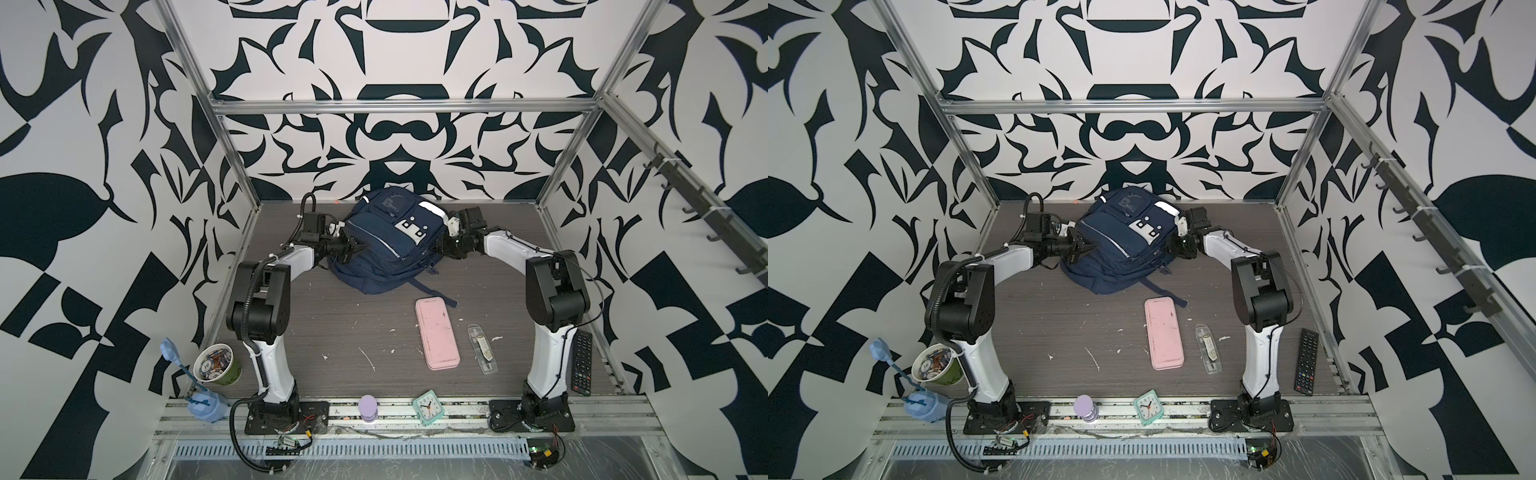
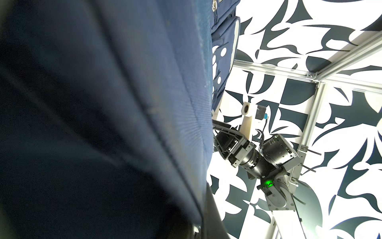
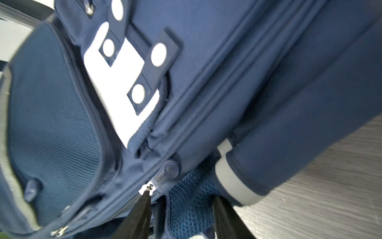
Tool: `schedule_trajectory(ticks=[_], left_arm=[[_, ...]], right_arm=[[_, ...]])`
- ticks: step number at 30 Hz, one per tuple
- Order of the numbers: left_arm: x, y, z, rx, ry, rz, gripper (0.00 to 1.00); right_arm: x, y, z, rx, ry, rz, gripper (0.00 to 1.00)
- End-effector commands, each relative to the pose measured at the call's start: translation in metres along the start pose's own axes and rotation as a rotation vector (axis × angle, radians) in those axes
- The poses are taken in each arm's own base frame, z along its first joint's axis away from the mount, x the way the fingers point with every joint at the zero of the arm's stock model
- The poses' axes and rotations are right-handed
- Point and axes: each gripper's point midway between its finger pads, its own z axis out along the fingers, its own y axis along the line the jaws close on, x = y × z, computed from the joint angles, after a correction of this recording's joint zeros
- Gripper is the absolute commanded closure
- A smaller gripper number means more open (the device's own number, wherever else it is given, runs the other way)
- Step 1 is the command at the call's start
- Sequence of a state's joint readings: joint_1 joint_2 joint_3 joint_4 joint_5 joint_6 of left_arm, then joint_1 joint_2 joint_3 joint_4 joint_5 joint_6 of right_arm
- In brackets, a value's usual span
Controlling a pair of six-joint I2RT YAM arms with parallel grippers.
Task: Pack books, pencil case, and school supplies into a backpack
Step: Unzip the student bag at the top-center of the table.
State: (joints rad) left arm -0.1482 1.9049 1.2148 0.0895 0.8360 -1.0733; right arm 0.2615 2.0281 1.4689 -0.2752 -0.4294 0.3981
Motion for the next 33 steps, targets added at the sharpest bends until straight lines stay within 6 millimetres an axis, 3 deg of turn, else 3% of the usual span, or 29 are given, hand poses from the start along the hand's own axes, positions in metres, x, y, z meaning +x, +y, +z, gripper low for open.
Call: schedule_trajectory(ticks=[1, 6, 14, 26, 33], left_arm=[[-0.012, -0.023, -0.014, 0.048, -0.052, 0.066, 1.0], [-0.013, -0.021, -0.015, 0.049, -0.051, 0.059, 0.99], [-0.015, -0.02, -0.015, 0.05, -0.051, 0.053, 1.0], [-0.018, -0.02, -0.015, 0.053, -0.056, 0.049, 1.0], [-0.019, -0.021, -0.014, 0.059, -0.053, 0.047, 0.99]], right_arm=[[-0.029, 0.028, -0.014, -0.074, -0.083, -0.052, 0.53], [-0.035, 0.031, -0.009, -0.087, -0.08, -0.063, 0.52], [-0.041, 0.041, -0.023, -0.1, -0.103, -0.078, 0.52], [-0.039, 0.068, -0.06, -0.075, -0.153, -0.134, 0.52], [-0.04, 0.055, -0.032, -0.055, -0.112, -0.141, 0.52]])
